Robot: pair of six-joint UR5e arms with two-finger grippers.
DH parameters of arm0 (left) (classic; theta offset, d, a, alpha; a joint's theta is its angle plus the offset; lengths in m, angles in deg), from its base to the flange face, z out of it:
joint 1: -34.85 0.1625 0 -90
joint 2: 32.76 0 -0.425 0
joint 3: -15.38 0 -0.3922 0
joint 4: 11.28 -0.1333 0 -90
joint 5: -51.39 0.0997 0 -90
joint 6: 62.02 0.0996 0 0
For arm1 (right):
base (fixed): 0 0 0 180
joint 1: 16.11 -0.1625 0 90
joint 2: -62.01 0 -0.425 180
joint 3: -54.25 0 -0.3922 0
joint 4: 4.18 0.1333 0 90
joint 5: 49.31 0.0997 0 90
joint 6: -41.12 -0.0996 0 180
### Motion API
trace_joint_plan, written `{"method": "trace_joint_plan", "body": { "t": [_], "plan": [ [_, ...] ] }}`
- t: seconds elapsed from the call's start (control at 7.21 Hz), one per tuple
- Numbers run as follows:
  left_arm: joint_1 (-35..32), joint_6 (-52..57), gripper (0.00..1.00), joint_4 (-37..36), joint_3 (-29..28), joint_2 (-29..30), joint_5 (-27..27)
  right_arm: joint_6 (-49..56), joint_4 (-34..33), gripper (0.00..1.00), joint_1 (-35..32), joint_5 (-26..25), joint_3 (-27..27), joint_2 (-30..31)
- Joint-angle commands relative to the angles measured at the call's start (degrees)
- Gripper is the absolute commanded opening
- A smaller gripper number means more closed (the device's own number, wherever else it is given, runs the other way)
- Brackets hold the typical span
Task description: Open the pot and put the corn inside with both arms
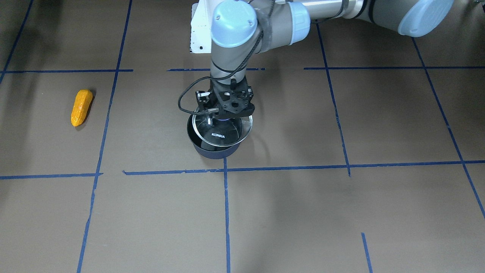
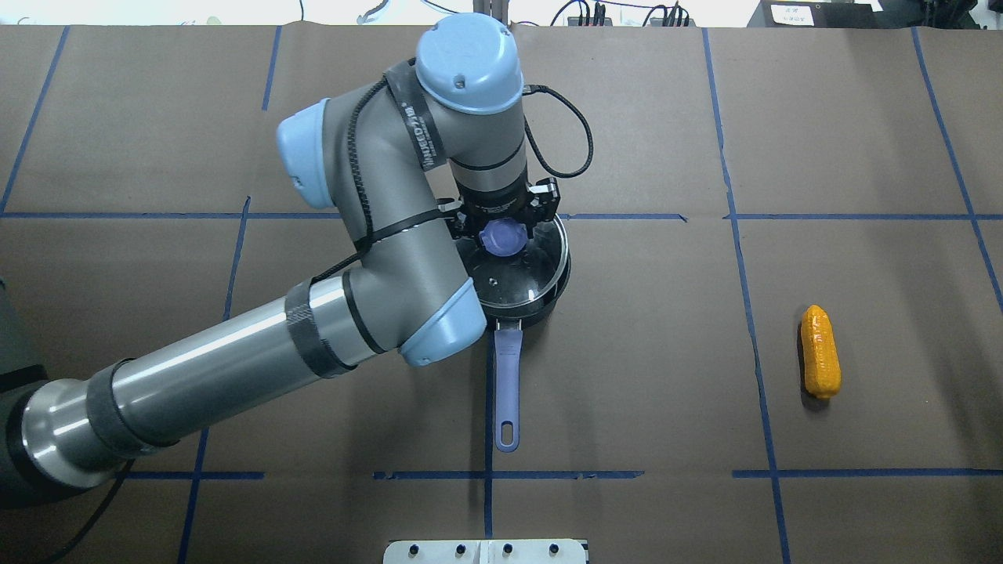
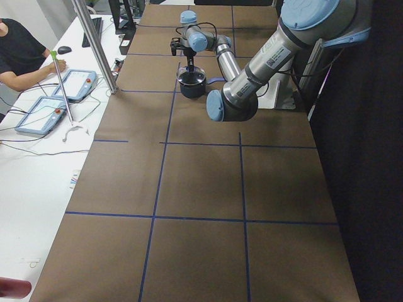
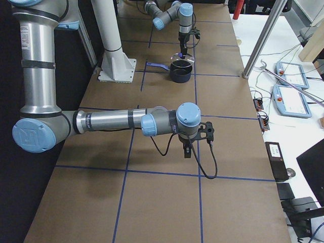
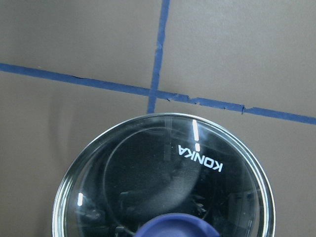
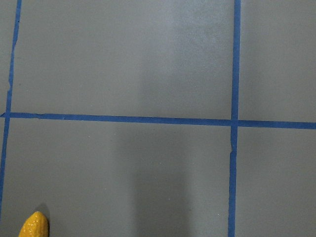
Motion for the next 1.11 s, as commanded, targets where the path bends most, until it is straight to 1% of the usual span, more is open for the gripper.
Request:
{"method": "trace_joint_plan", "body": {
  "t": [0.0,0.28,0.55,0.69,0.83,0.97],
  "plan": [
    [-2.1,3.7,0.05,-0.3,7.6,-8.5,-0.2,-3.6,0.0,1.00,1.5,-0.1,2.9,-0.3],
    [-3.1,6.4,0.05,-0.3,13.9,-16.2,-0.2,-16.2,0.1,1.00,8.3,-0.5,8.6,-0.4],
    [-3.0,6.4,0.05,0.4,15.4,-20.3,-0.3,-23.9,0.2,1.00,13.6,-3.0,12.2,-0.4],
    [-2.4,6.4,0.06,1.6,15.1,-22.0,-0.2,-26.7,3.1,1.00,15.5,-3.5,12.3,-0.4],
    [-2.2,6.1,0.06,4.3,14.0,-22.9,-0.1,-34.3,8.5,1.00,19.0,-6.5,12.2,-0.3],
    [-2.2,6.1,0.06,5.1,12.8,-23.8,-0.2,-39.4,12.4,1.00,22.7,-9.8,12.0,-0.2]
  ]
}}
